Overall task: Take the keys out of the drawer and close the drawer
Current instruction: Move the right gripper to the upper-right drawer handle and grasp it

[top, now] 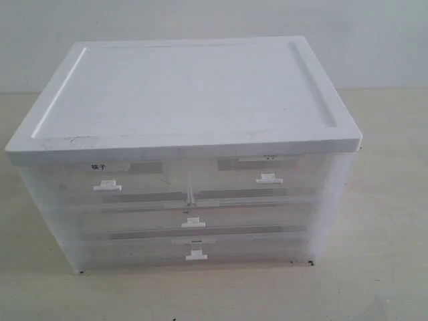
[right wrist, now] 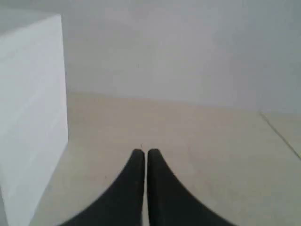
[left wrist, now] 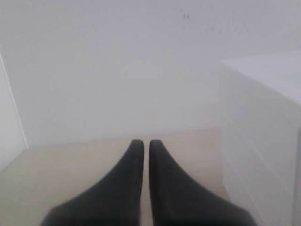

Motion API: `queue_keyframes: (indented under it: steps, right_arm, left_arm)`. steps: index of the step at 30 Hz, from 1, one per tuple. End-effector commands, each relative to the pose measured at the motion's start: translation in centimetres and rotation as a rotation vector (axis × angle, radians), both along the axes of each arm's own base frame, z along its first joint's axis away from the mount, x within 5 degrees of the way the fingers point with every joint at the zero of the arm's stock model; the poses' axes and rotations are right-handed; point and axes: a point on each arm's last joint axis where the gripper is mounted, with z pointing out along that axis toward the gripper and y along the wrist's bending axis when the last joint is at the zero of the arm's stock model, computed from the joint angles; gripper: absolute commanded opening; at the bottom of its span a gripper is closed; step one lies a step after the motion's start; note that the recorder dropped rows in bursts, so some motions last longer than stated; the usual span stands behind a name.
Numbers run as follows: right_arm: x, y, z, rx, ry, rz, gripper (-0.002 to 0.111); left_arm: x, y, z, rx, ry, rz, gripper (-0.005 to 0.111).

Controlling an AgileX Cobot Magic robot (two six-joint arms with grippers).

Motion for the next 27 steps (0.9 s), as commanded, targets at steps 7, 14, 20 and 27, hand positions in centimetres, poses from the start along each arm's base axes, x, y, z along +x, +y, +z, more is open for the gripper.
queue_keyframes:
  steps: [7, 14, 20, 27]
  right_arm:
    - [-1.4, 0.9, 5.0, 0.090, -0.577, 0.124, 0.000]
    - [-1.8, 1.0, 5.6, 0.484, -0.602, 0.257, 0.000]
    - [1.4, 3.5, 6.4, 0.280, -0.233, 0.409, 0.000]
    - [4.1, 6.5, 4.5, 0.099, -0.083, 0.752, 0.000]
  left_arm:
    - [-1.7, -1.4, 4.7, -0.387, -0.558, -0.293, 0.005]
    - [-2.0, -4.0, 8.1, -0.346, -0.431, -0.582, 0.005]
    - [2.5, -7.0, 8.6, -0.222, 0.062, -0.921, 0.005]
    - [4.6, -6.9, 1.3, -0.185, 0.245, -0.907, 0.005]
